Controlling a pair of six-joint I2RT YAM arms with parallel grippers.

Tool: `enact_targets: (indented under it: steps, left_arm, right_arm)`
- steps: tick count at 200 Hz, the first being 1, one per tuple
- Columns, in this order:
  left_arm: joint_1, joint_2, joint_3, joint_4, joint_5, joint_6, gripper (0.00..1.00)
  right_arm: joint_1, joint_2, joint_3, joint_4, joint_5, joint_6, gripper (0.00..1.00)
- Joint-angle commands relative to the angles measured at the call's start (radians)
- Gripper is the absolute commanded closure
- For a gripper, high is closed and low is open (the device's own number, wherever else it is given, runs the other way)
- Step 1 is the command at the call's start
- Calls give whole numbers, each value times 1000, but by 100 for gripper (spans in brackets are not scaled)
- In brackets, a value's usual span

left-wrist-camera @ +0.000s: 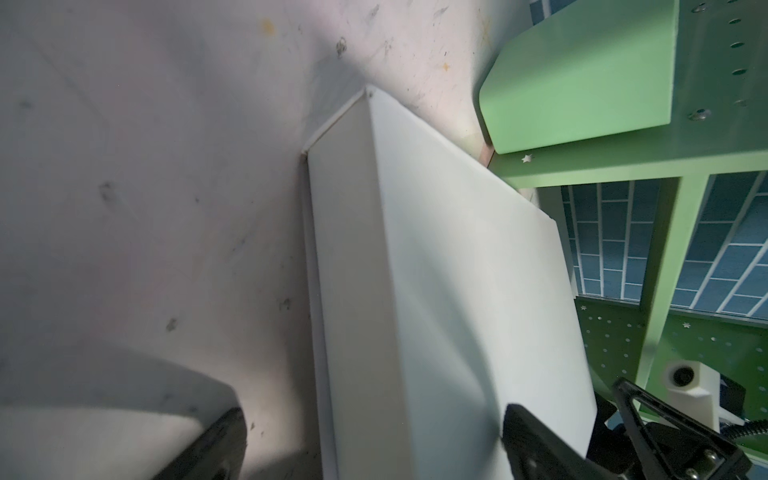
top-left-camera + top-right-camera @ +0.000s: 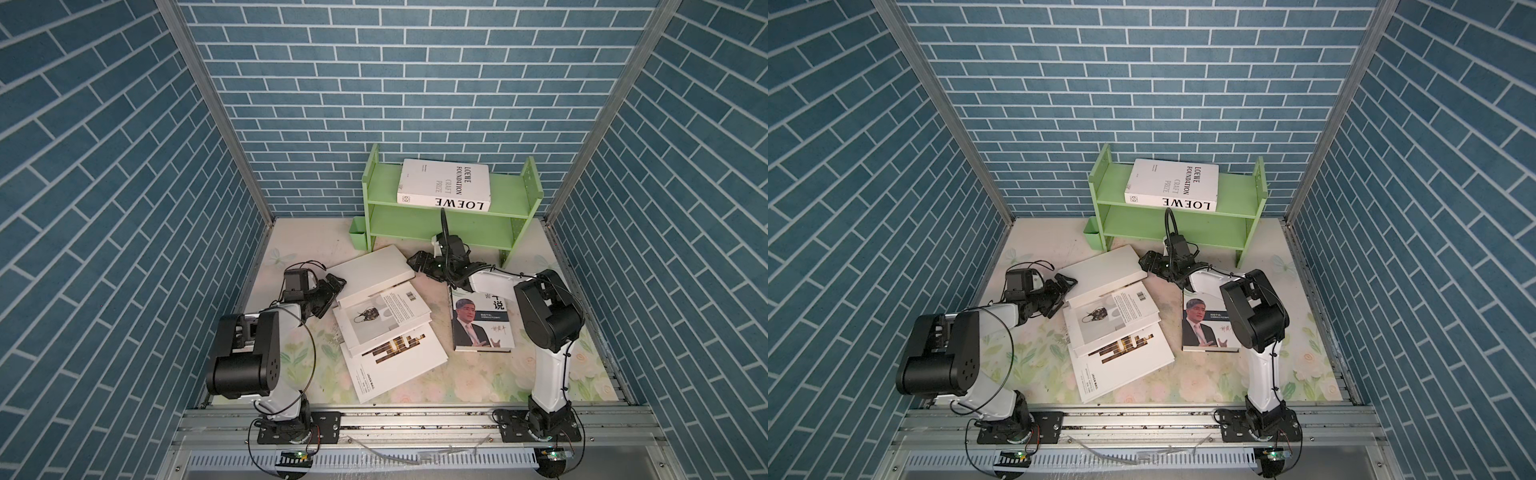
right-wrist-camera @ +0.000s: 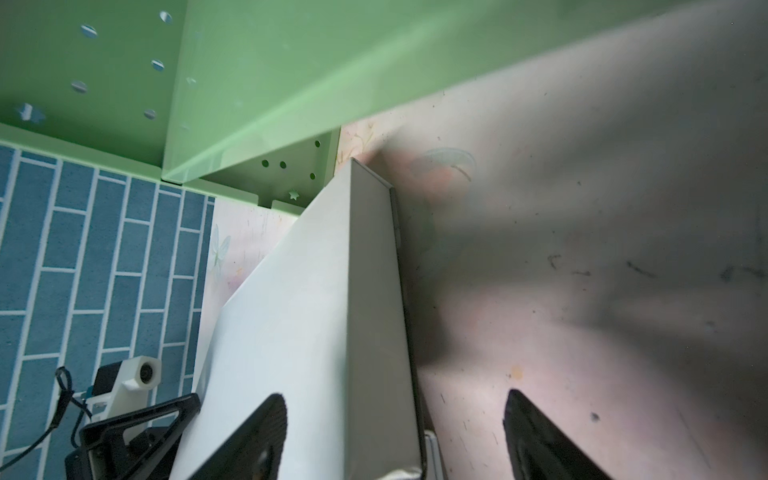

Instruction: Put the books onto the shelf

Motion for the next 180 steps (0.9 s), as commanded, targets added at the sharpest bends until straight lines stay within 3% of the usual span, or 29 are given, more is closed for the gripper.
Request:
enact_targets:
  steps: [1, 61, 110, 180]
  left_arm:
    - [7, 57, 19, 45, 45, -3, 5]
    - [7, 153, -6, 265, 155, -130, 11]
    - [7, 183, -21, 447, 212, -246, 21]
    - [7, 178, -44, 617, 251, -360, 47]
  right_arm:
    - [10, 24, 38, -20, -13, 21, 18]
    - [19, 58, 69, -35, -43, 21, 22]
    - [25, 71, 85, -37, -60, 23, 24]
    - [26, 61, 77, -19, -75, 32, 24]
